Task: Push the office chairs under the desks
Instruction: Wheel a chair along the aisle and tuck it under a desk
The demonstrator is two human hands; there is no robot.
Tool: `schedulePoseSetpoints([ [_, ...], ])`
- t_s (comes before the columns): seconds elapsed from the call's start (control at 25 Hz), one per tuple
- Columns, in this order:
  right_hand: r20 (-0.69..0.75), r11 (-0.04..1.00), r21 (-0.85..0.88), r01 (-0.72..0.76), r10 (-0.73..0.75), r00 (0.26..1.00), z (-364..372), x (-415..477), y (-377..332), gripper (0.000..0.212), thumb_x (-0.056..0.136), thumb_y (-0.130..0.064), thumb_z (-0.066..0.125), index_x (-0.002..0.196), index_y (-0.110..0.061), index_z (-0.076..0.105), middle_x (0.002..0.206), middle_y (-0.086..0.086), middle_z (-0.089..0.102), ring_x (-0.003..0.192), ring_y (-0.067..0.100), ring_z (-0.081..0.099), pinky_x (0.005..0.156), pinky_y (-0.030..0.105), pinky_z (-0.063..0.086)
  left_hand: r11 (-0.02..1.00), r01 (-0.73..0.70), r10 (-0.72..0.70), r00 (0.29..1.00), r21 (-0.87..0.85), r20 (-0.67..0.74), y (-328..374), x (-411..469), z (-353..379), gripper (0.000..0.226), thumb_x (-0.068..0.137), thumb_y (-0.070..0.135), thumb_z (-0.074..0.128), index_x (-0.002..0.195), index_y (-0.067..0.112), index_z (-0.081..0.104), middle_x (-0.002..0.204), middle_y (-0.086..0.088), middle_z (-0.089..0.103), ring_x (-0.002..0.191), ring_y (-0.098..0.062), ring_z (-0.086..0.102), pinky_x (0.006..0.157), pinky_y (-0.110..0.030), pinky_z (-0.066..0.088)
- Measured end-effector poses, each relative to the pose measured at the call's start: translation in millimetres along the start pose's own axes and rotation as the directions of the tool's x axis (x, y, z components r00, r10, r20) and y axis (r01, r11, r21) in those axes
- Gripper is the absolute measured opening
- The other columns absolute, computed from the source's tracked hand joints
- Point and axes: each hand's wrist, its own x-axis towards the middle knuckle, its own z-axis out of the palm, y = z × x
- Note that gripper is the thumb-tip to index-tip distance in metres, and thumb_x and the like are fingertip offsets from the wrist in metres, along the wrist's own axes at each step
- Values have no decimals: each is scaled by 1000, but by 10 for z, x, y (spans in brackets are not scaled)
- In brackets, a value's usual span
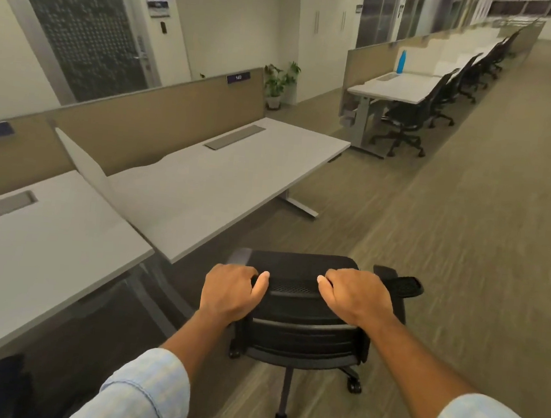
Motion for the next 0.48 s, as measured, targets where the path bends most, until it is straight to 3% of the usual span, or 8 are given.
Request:
schedulePoseSetpoints([
  [0.2,29,994,36,105,-106,994,129,892,466,48,112,-56,30,84,-28,58,73,-9,55,67,19,55,64,40,41,998,53,-51,997,45,-49,9,737,215,70,105,65,25,62,25,63,52,8,53,49,-11,52,55,-24,28],
  [0.36,56,983,63,172,-175,983,196,1524,810,48,113,-53,33,83,-25,58,77,-5,61,70,22,60,68,44,49,996,77,-75,997,46,-37,69,1269,422,68,105,65,28,60,24,58,51,7,51,46,-12,49,54,-27,36],
  [0.48,70,975,83,204,-210,975,223,2040,1031,46,112,-52,33,84,-24,58,83,-2,67,76,26,63,68,43,46,993,102,-102,995,56,-9,106,1707,457,65,106,65,25,63,25,53,53,5,51,48,-13,48,55,-33,39],
])
